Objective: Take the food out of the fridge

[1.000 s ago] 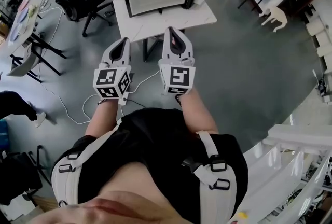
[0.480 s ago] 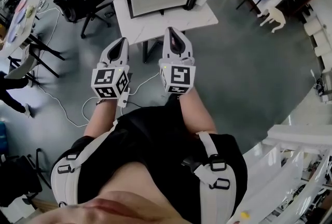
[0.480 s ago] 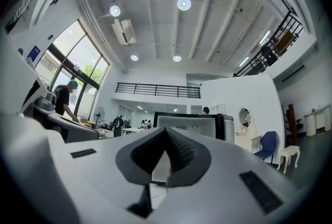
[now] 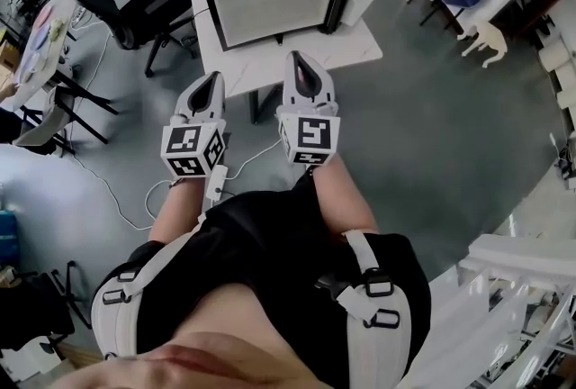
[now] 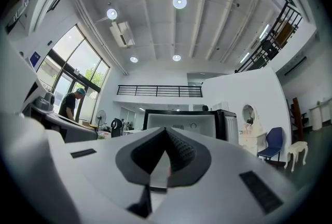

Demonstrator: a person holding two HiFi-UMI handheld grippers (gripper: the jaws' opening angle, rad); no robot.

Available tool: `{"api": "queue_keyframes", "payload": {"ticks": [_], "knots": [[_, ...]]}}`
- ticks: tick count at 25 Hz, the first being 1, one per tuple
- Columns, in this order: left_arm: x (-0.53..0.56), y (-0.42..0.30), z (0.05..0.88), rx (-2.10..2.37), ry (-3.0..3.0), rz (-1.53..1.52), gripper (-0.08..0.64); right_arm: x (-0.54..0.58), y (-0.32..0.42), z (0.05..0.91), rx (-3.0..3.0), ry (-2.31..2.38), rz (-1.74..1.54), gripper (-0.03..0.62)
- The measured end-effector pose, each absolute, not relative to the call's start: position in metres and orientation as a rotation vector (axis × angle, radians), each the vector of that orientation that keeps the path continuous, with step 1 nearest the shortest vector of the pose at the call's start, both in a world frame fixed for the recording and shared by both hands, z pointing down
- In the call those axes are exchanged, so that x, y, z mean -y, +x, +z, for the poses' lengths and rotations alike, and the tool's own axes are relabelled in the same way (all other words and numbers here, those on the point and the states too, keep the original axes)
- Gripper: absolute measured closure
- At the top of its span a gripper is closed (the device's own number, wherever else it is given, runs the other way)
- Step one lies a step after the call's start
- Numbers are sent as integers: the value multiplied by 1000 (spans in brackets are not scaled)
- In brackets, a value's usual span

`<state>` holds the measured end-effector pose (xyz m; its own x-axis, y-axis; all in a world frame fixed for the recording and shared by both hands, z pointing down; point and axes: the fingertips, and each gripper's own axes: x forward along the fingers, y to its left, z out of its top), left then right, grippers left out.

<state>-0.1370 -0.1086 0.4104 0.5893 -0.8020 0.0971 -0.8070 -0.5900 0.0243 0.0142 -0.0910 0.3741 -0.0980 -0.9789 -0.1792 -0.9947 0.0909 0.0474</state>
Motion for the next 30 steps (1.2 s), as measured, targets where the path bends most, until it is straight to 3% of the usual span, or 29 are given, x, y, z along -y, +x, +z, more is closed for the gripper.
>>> {"api": "queue_keyframes", "payload": {"ticks": [18,30], "knots": [[243,4,397,1572,2665,126,558,245,137,367,-2442,-1827,241,585],[284,18,403,1678,2555,161,558,305,152,381,-2569,-1711,179,586]]}}
